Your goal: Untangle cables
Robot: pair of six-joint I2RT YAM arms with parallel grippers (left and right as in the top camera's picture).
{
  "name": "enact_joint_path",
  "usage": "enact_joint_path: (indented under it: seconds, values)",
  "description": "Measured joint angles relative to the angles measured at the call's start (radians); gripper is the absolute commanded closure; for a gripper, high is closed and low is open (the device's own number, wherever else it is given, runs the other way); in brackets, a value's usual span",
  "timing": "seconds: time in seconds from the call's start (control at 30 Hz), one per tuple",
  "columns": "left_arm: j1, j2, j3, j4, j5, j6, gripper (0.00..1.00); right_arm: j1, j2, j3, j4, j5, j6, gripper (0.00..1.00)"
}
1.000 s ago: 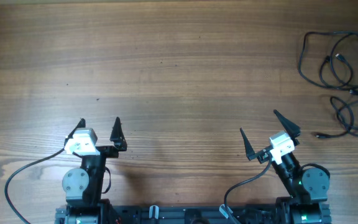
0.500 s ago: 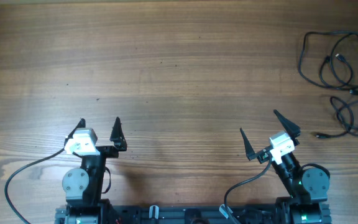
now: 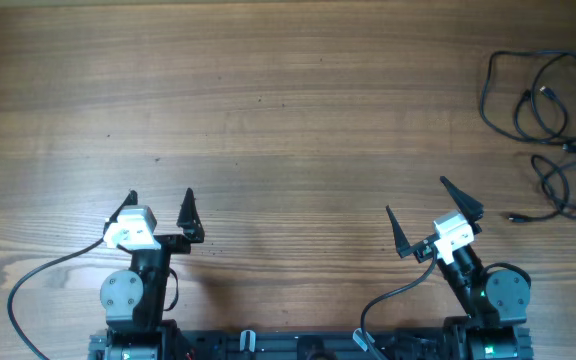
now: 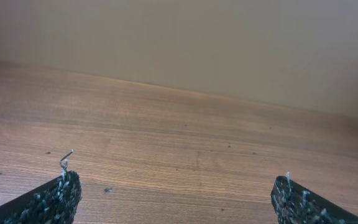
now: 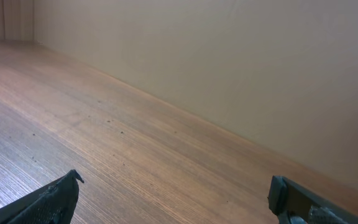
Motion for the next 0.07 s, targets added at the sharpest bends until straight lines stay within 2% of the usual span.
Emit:
enact_joint_path:
  seconds: [0.07]
  values:
    - [0.0, 0.0, 0.0, 0.0, 0.0, 0.0, 0.0, 0.0, 0.0, 0.0, 0.0, 0.0, 0.0, 0.0]
